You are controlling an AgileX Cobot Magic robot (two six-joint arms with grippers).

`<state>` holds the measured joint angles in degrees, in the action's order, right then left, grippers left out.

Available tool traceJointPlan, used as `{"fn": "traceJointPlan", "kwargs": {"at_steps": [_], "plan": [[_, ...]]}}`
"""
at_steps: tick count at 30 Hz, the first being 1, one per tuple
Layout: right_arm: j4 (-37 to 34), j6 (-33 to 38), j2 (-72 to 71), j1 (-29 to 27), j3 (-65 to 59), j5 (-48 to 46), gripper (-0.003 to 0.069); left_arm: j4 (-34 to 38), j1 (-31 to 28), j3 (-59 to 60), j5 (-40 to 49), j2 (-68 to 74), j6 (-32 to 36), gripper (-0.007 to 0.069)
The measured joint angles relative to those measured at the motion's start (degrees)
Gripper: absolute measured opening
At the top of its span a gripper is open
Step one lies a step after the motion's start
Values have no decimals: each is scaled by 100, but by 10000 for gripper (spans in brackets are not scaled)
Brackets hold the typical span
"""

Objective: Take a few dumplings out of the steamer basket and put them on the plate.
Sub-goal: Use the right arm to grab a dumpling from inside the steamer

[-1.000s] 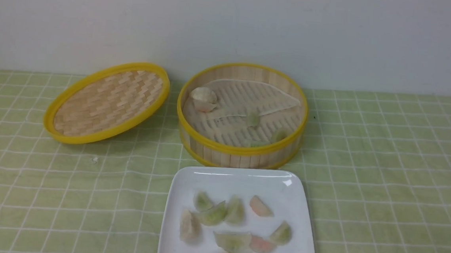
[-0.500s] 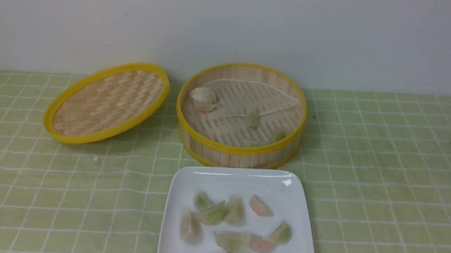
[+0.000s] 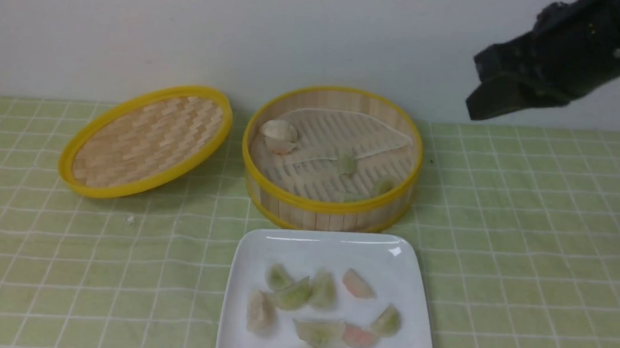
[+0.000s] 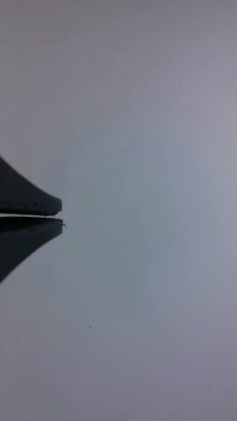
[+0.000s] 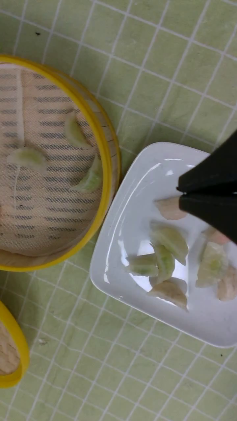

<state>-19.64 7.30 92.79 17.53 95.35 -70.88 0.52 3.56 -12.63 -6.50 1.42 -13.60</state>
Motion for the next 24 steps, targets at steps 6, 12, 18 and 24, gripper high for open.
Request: {"fn": "traceJointPlan", "kwargs": {"at_steps": [6, 12, 18, 24], "plan": [[869, -327, 658, 635, 838, -76, -10, 137, 0, -1981, 3318, 1340, -41, -6], [1762, -1054, 1549, 1092, 1399, -96, 8, 725, 0, -3392, 6203, 3102, 354, -6], [2059, -1159, 2647, 1112, 2269, -96, 92, 1202, 0, -3445, 6816, 4050, 961, -6], [2321, -1172, 3756, 1112, 3133, -90, 286, 1454, 0, -3445, 6910, 4151, 1279, -6]]}}
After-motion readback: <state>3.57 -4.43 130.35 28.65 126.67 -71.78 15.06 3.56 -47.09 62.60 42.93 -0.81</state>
